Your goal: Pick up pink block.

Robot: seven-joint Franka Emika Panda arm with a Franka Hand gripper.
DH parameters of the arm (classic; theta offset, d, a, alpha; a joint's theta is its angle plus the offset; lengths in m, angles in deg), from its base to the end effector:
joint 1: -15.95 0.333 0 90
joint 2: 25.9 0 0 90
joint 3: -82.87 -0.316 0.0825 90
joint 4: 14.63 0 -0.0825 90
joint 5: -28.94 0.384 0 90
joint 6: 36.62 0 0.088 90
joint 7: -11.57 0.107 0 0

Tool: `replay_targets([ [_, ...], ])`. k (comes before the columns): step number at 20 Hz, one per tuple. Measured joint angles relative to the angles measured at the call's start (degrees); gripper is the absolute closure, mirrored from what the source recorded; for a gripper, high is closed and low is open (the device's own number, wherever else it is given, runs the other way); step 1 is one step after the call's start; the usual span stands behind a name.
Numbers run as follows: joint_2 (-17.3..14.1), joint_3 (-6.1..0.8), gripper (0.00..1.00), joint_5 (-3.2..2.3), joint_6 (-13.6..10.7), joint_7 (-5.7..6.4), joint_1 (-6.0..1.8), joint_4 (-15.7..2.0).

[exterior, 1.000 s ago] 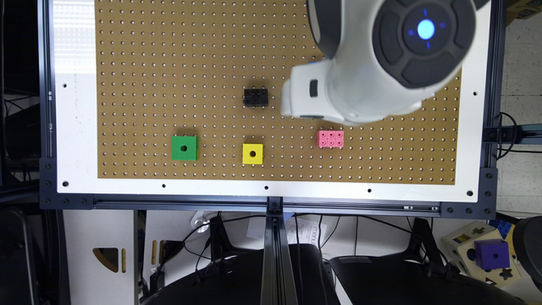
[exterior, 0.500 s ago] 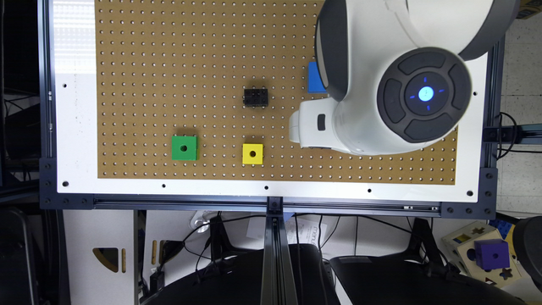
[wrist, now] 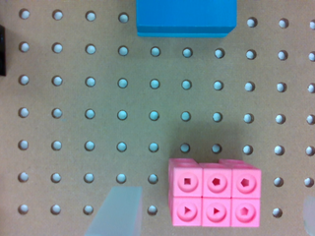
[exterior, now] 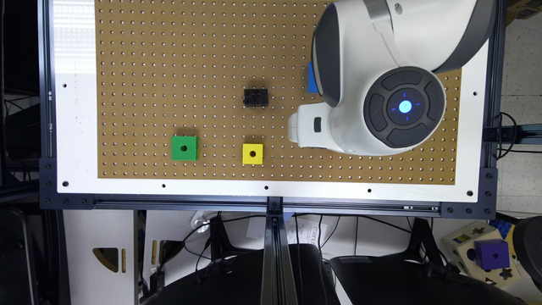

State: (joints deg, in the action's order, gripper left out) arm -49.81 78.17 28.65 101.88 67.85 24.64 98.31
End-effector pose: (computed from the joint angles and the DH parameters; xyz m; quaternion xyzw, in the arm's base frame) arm 0.6011 0.1411 0.2611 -0.9299 0.3673 -0.0039 0.0208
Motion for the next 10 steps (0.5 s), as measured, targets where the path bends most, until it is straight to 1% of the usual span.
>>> replay_targets([
  [2, -1.6, 0.00, 0.00, 0.00, 1.3, 0.00, 0.00, 0.00],
  [4, -3.4, 0.00, 0.00, -0.01, 3.2, 0.00, 0.00, -0.02],
  [5, -3.9, 0.00, 0.00, -0.01, 3.7, 0.00, 0.00, -0.04],
  [8, -4.2, 0.00, 0.00, -0.01, 4.0, 0.00, -0.01, -0.06],
  [10, -5.0, 0.01, 0.00, -0.01, 4.5, 0.00, -0.01, -0.06],
])
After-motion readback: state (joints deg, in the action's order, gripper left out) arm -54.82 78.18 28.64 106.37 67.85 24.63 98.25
